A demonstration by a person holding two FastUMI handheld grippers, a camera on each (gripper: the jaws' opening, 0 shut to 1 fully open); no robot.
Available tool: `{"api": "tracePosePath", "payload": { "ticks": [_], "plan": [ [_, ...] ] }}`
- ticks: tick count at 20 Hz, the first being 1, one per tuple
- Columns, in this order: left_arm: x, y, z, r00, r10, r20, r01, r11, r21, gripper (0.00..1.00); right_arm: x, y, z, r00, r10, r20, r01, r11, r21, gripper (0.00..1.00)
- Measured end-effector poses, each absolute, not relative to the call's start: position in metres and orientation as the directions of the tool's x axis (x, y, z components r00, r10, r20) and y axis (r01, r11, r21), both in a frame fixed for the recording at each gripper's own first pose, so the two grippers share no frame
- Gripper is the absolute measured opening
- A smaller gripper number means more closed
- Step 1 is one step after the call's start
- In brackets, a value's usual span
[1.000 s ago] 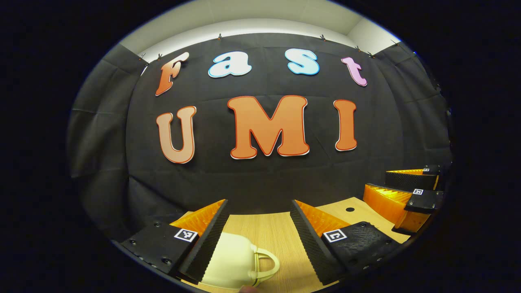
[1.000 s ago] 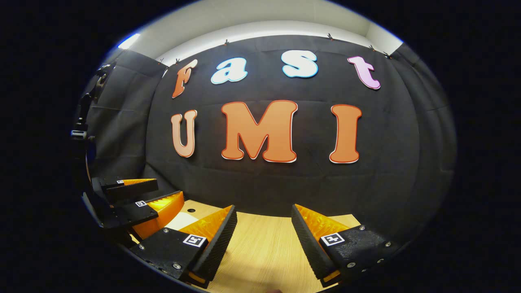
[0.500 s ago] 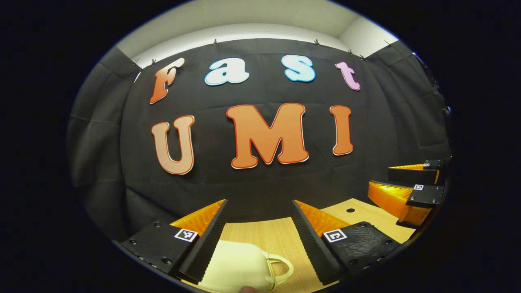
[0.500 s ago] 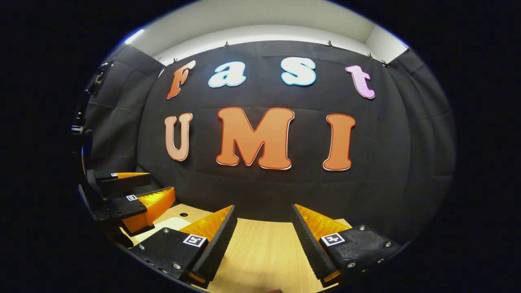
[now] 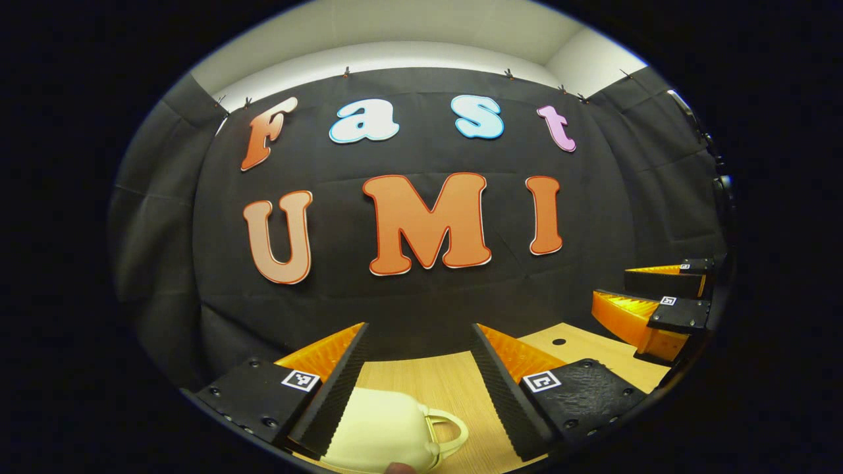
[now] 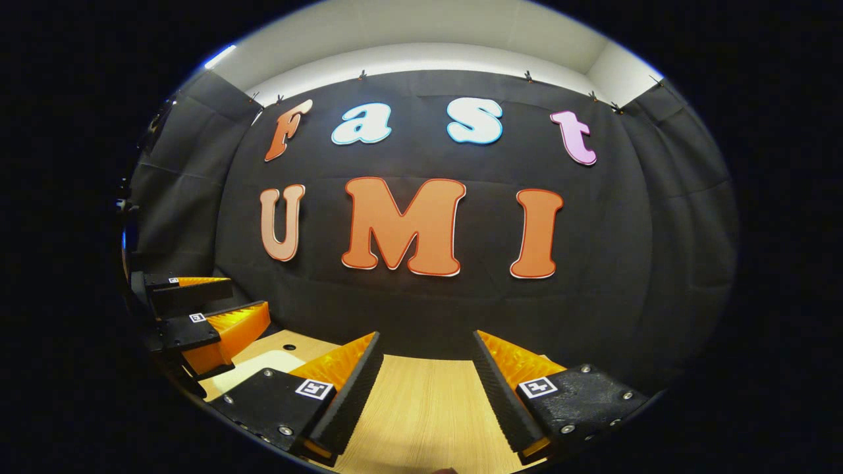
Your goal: First open the suitcase, pack the skin care products into it, and then close the suitcase.
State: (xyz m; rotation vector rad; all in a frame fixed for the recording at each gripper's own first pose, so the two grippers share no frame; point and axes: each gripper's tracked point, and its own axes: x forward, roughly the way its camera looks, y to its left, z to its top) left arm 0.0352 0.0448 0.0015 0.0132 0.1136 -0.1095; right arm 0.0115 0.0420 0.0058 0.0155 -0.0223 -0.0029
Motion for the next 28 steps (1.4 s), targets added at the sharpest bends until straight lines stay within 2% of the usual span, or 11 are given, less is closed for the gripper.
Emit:
{"api": "tracePosePath", "payload": {
  "ticks": [1,2,6,7,8,12,15,18,19,21,28],
  "plan": [
    [0.032,0.043,0.003,0.99,-0.095,-0.104,0.097,0.995,0.017,0.96,0.01,0.045,0.005,0.999,0.025,0.024,-0.025,1.0,0.018,0.92],
    [0.029,0.039,0.003,0.991,-0.091,-0.098,0.093,0.995,0.018,0.95,0.009,0.044,0.004,0.999,0.038,0.029,-0.038,0.999,0.008,0.87],
    [0.019,0.015,0.008,0.994,-0.07,-0.085,0.07,0.998,0.002,0.96,0.005,0.037,0.007,0.993,0.109,0.048,-0.11,0.994,0.016,0.87],
    [0.018,0.009,0.008,0.994,-0.062,-0.086,0.063,0.998,0.012,0.96,0.005,0.034,0.005,0.992,0.123,0.041,-0.124,0.992,0.023,0.92],
    [0.018,0.003,0.008,0.995,-0.059,-0.087,0.061,0.998,0.019,0.96,0.003,0.032,0.001,0.989,0.145,0.034,-0.146,0.989,0.027,0.88],
    [0.023,-0.012,0.009,0.995,-0.039,-0.091,0.042,0.999,0.029,0.96,-0.001,0.017,-0.005,0.984,0.175,0.03,-0.176,0.984,0.004,0.88],
    [0.024,-0.013,0.008,0.995,-0.015,-0.095,0.018,0.999,0.029,0.96,-0.002,0.006,-0.003,0.986,0.166,0.031,-0.167,0.986,0.019,0.88],
    [0.027,0.0,0.004,0.991,0.053,-0.12,-0.048,0.998,0.041,0.96,-0.007,-0.007,-0.007,0.988,0.152,0.028,-0.152,0.988,0.006,0.88],
    [0.029,0.003,0.002,0.989,0.075,-0.128,-0.07,0.997,0.044,0.96,-0.011,-0.011,-0.008,0.988,0.152,0.028,-0.153,0.988,0.011,0.92],
    [0.035,0.013,0.004,0.987,0.096,-0.129,-0.09,0.994,0.055,0.96,-0.017,-0.015,-0.011,0.989,0.142,0.027,-0.143,0.989,0.024,0.88],
    [0.055,0.008,0.007,0.984,0.122,-0.131,-0.119,0.992,0.034,0.96,-0.002,-0.034,-0.019,0.992,0.128,0.013,-0.129,0.991,0.033,0.88]
  ]
}}
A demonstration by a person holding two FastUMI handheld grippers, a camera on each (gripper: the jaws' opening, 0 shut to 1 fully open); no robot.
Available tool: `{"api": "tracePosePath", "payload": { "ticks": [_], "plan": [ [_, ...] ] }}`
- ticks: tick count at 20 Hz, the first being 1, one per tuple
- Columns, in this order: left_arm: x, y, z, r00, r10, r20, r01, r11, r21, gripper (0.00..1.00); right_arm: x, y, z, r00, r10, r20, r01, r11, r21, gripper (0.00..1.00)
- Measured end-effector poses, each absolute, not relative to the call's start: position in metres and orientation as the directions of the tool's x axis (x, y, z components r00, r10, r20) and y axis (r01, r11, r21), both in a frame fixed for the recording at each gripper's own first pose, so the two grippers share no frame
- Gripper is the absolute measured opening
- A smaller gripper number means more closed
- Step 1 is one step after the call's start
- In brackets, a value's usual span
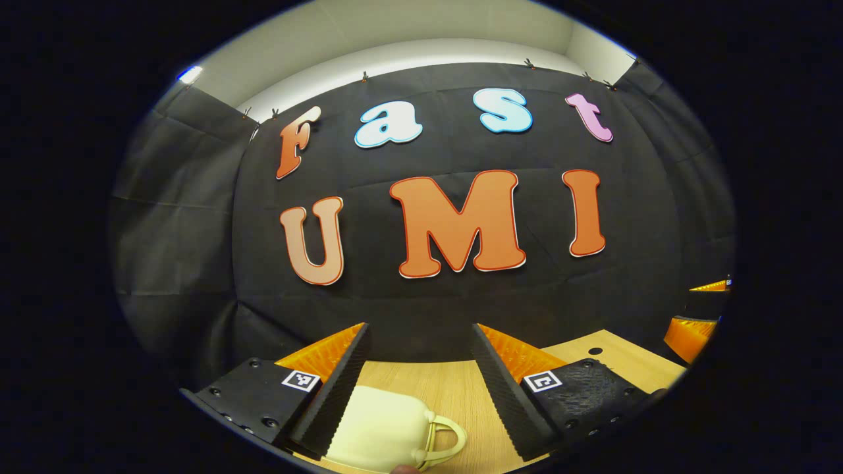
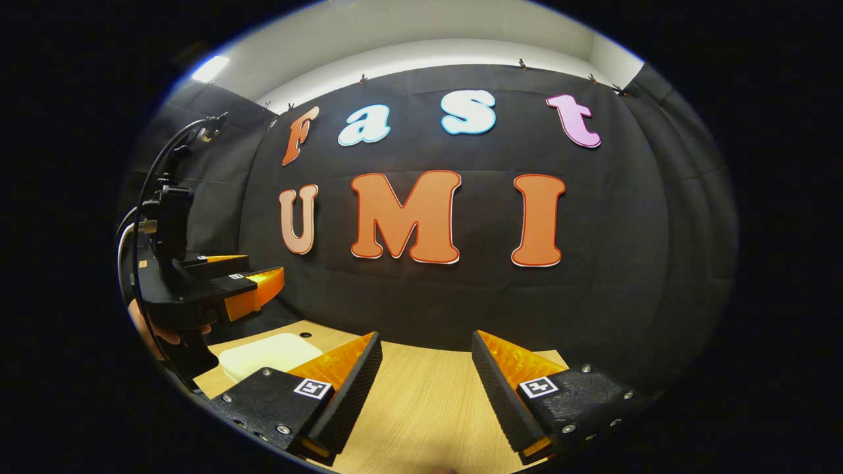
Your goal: First open the suitcase, pack the skin care products into it, and then close the suitcase.
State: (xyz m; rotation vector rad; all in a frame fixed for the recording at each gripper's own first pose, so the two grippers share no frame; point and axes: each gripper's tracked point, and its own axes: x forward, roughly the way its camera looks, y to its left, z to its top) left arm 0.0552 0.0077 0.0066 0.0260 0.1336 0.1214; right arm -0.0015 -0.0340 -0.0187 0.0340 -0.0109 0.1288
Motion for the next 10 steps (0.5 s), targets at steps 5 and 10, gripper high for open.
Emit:
{"api": "tracePosePath", "payload": {
  "ticks": [5,10],
  "plan": [
    [0.058,-0.002,0.004,0.986,0.089,-0.139,-0.083,0.996,0.044,0.96,-0.001,-0.034,-0.021,0.992,0.128,0.005,-0.128,0.991,0.041,0.88],
    [0.064,-0.003,0.0,0.985,0.082,-0.151,-0.079,0.997,0.026,0.96,-0.003,-0.049,-0.015,0.995,0.102,0.01,-0.102,0.993,0.055,0.88]
  ]
}}
